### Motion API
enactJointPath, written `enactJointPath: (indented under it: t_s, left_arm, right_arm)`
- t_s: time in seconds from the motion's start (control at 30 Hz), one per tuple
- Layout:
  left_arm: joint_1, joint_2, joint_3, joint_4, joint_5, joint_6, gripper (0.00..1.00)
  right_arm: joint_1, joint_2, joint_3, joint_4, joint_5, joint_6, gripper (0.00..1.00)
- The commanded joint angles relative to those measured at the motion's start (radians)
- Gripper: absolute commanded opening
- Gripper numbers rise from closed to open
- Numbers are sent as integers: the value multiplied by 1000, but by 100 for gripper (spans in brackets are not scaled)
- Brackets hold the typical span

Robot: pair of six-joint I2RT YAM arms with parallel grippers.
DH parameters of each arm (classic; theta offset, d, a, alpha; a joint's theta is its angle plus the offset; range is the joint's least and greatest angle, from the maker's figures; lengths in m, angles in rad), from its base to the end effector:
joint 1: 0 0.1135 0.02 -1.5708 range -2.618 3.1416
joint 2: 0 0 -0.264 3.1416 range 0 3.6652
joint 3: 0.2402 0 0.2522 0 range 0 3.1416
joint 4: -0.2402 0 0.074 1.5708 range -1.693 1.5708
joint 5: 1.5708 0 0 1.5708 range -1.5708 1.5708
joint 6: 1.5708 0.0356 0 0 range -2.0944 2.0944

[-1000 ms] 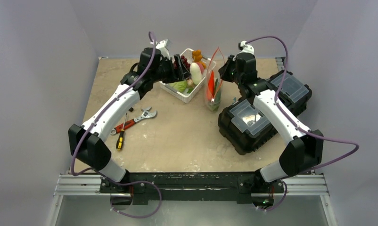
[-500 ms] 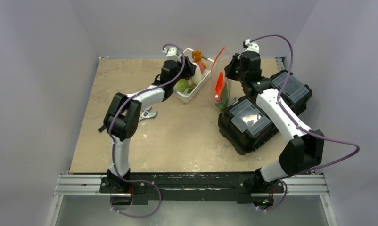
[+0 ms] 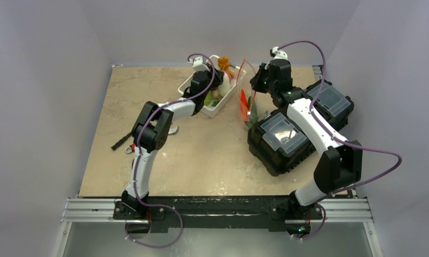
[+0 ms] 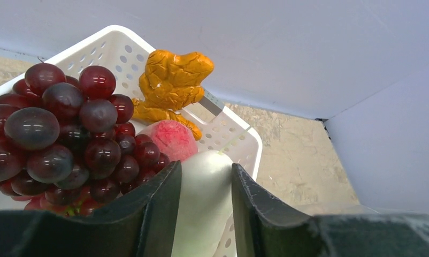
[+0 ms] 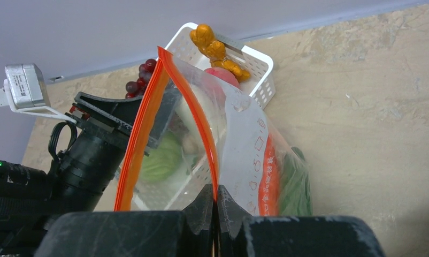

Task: Place the food in the zip-top bag and seal the zipper
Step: Adjust the zipper food storage bag at the center of the board, then pick up the fake vegetable from the bin.

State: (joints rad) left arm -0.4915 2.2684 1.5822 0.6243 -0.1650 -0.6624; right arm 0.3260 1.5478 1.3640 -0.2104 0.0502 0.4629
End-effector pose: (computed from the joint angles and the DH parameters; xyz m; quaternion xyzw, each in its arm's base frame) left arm 0.4665 -0.2431 0.2003 -0.1182 0.7187 -0.3220 0.6048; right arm 0.3481 0.1158 0.3496 0.0708 0.8287 0.1939 0.5202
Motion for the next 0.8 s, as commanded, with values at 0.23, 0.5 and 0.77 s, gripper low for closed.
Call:
enactJointPath:
  t_s: [0.23,0.5,0.77]
  left_arm:
    - [-1,-1,39,-7,29,-73,57]
    - [-5,52,92,-77,52,-77,56]
    - [15,-50,99,-166,158,-3,9]
  right_arm:
    - [-6,-43,38,49,-33,-9,0]
    - [-5,-49,30,59,-46,-6,0]
    - [-5,-60,18,58,-47,-8,0]
